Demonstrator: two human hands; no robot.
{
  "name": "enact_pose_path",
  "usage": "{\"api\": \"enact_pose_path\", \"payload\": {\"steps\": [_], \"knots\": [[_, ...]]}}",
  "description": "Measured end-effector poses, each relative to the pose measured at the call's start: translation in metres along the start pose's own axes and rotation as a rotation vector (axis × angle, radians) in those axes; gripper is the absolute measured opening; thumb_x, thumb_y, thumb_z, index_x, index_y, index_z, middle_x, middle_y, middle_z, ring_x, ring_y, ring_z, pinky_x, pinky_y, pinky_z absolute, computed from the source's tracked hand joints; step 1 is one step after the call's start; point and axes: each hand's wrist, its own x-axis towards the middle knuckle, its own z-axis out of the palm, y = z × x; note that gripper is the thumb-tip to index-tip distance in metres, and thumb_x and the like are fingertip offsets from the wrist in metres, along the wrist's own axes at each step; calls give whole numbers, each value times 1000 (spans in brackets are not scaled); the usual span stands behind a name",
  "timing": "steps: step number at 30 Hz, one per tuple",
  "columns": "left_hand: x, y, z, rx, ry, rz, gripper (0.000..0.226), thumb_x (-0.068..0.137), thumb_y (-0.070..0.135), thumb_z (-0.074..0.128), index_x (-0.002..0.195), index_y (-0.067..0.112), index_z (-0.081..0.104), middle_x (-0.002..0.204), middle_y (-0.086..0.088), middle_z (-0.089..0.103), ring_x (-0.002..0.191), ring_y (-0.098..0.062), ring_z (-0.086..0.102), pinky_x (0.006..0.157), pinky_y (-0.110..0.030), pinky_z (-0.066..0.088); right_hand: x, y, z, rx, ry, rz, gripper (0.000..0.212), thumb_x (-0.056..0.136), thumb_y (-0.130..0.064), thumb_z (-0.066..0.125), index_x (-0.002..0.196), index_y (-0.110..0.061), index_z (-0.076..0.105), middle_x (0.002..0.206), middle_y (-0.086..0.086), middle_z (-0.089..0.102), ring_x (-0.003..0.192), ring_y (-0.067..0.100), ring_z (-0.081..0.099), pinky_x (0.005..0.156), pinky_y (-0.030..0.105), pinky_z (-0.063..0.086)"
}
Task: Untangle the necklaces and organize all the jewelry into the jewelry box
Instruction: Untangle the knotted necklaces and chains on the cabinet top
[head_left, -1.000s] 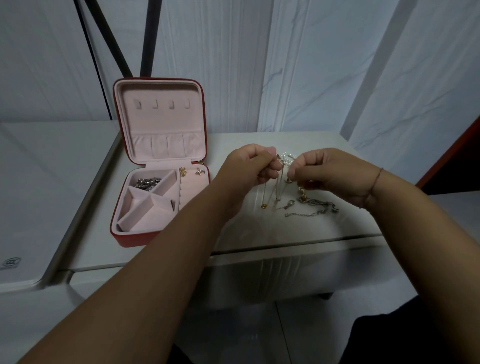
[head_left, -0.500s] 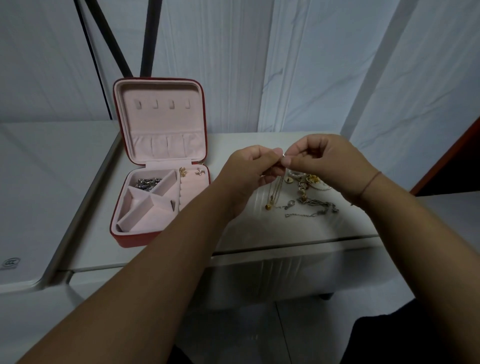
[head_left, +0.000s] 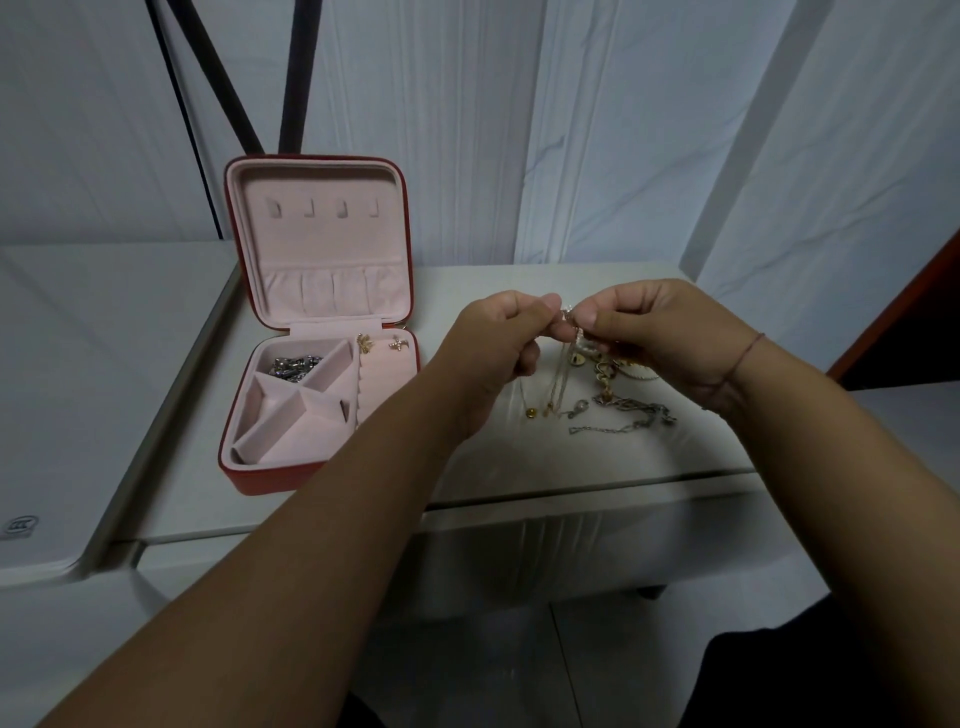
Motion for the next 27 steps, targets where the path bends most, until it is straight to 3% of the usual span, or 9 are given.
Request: {"api": "enact_pose_path", "payload": {"steps": [7, 13, 18, 23, 27], "knots": [[0, -1, 1, -27, 58, -9, 21, 94, 24, 57, 79, 13, 65, 83, -5, 68, 51, -6, 37, 53, -22, 36, 2, 2, -1, 1, 3, 20, 6, 85, -9, 65, 81, -9, 69, 59, -5, 60, 57, 7, 52, 66, 21, 47], [1, 0, 0, -116, 58, -46, 19, 94, 24, 58, 83, 9, 63, 75, 1, 68, 58, -4, 56, 62, -19, 50, 2, 2, 1, -57, -26, 22, 9, 83, -16, 69, 75, -12, 71, 56, 1, 57, 55, 9, 48, 61, 24, 40], [0, 0, -2, -142, 17, -55, 21, 95, 24, 57, 81, 8, 62, 70, -4, 68, 67, -9, 65, 67, -20, 54, 1, 1, 1, -59, -49, 19, 10, 82, -16, 69, 76, -9, 70, 55, -1, 58, 53, 7, 48, 61, 26, 35], [1, -2, -1, -135, 17, -89, 19, 96, 24, 55, 83, 10, 61, 72, -1, 68, 61, -6, 61, 60, -19, 51, 1, 1, 1, -44, -108, 21, 13, 88, -15, 62, 80, -9, 69, 59, 0, 57, 55, 6, 49, 61, 20, 40], [2, 0, 0, -241, -14, -143, 13, 96, 22, 54, 91, 11, 59, 77, -2, 69, 53, -3, 48, 48, -14, 39, 1, 0, 1, 16, -112, 34, 23, 94, -13, 54, 94, 8, 64, 63, 5, 51, 51, 5, 48, 54, 14, 42]]}}
